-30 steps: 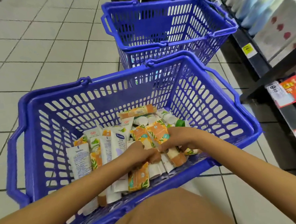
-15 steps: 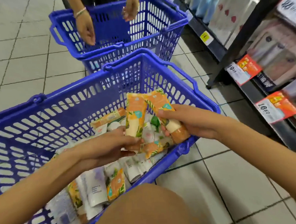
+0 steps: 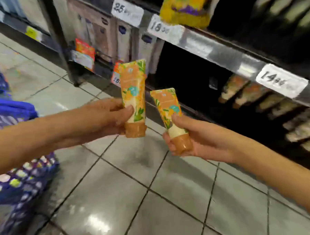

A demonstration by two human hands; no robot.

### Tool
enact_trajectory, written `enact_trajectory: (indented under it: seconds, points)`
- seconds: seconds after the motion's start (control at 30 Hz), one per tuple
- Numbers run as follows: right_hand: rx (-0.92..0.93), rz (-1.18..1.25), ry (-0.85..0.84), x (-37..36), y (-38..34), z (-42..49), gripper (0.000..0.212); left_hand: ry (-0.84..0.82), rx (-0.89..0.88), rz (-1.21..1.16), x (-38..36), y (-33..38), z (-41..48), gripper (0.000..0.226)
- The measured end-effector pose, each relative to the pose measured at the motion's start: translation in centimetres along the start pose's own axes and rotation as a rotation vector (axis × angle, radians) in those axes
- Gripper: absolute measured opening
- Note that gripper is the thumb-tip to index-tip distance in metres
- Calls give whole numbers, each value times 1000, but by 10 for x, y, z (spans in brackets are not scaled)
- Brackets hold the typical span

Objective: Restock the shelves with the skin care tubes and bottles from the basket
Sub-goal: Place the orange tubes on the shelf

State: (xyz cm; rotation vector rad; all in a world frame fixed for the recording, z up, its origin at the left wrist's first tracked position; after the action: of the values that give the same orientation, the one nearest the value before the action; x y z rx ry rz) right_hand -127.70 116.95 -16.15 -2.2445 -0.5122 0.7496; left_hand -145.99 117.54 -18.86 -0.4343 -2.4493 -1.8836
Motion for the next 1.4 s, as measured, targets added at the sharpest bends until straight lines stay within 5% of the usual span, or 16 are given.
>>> enact_trajectory:
  seconds: [0.2,0.33,0.47,0.6,1.1,1.27,1.4]
  points:
    - [262,195,356,141,31,-41,31,-190,24,-298,-123,16,72,12]
    - [452,105,697,224,34,-60,18,-138,-6,-316,-179,28,113,32]
    - [669,-110,1063,298,13,-82,26,-19,-73,-270,-211,43,151,26]
    - [650,-479,1274,331,-8,-70,41,172,-138,-225,-212,52,173,24]
    - [742,-331,1461,334,-9,-60,51,86,-107,-206,-229,45,170,27]
    - [790,-471,1040,259,21,-45,53,22,-172,-212,-246,54,168,27]
    - [804,-355,1065,255,25,-49,34,-24,-183,-204,-267,59,165,28]
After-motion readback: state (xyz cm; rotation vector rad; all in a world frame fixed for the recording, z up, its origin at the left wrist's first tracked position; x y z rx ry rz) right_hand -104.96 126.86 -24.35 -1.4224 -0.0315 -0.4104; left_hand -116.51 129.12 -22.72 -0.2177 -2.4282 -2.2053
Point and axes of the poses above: each hand's wrist, its own z-axis towards the middle knuckle, its own x-axis out of the back of the hand, y = z × x, the point moved 7 cm from there along z, towards the middle knuckle, and after that the axes turned 3 degrees about y, right-handed, at the moved point
